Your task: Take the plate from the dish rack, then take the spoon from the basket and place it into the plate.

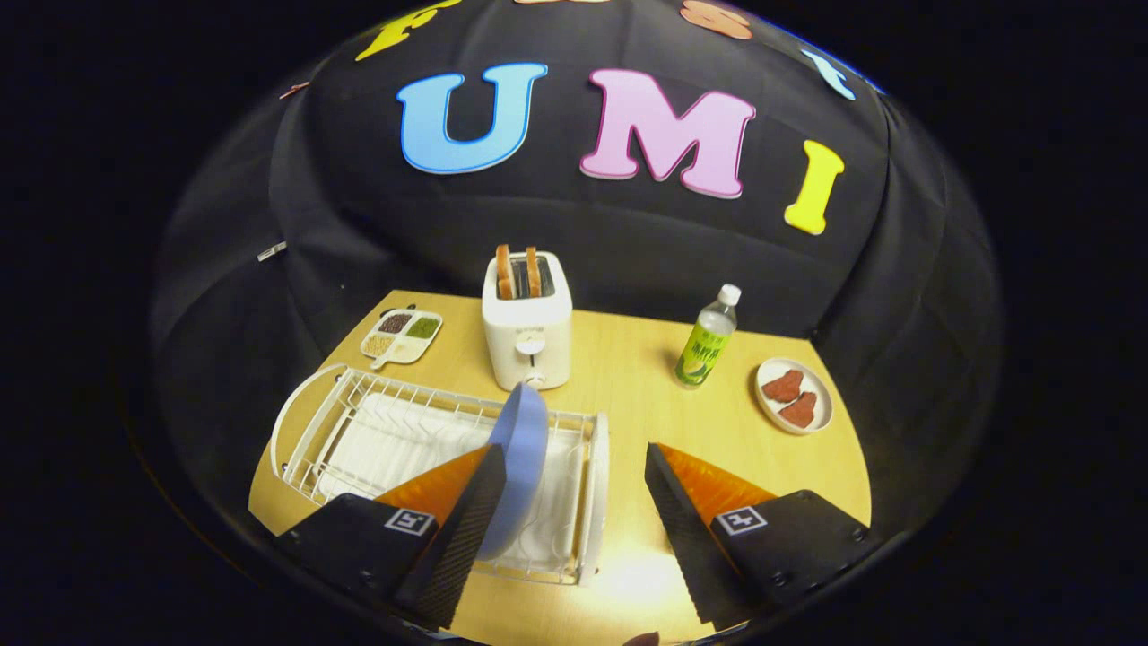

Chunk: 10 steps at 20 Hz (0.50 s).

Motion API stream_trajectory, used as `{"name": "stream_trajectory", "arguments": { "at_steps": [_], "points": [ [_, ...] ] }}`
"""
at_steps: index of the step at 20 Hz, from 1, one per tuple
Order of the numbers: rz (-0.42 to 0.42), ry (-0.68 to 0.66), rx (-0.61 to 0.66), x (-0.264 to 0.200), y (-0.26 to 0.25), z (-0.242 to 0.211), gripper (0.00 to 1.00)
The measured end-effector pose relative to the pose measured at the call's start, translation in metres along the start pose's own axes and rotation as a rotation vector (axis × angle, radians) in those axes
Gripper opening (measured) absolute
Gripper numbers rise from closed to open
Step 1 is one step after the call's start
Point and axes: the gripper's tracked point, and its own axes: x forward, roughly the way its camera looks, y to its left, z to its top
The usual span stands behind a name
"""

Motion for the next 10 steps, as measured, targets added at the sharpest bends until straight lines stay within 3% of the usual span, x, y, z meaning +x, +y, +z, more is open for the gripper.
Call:
{"name": "stream_trajectory", "arguments": {
  "at_steps": [1,4,6,7,9,10],
  "points": [
    [0.002,0.028,0.008,0.007,0.003,-0.006,0.91],
    [0.015,0.105,0.026,0.022,0.020,-0.025,0.93],
    [-0.018,0.146,0.003,0.033,0.019,-0.038,0.89],
    [-0.039,0.177,-0.007,0.037,0.018,-0.046,0.79],
    [-0.107,0.237,-0.013,0.045,0.013,-0.055,0.38],
    [-0.145,0.247,-0.026,0.045,0.008,-0.055,0.37]
  ]
}}
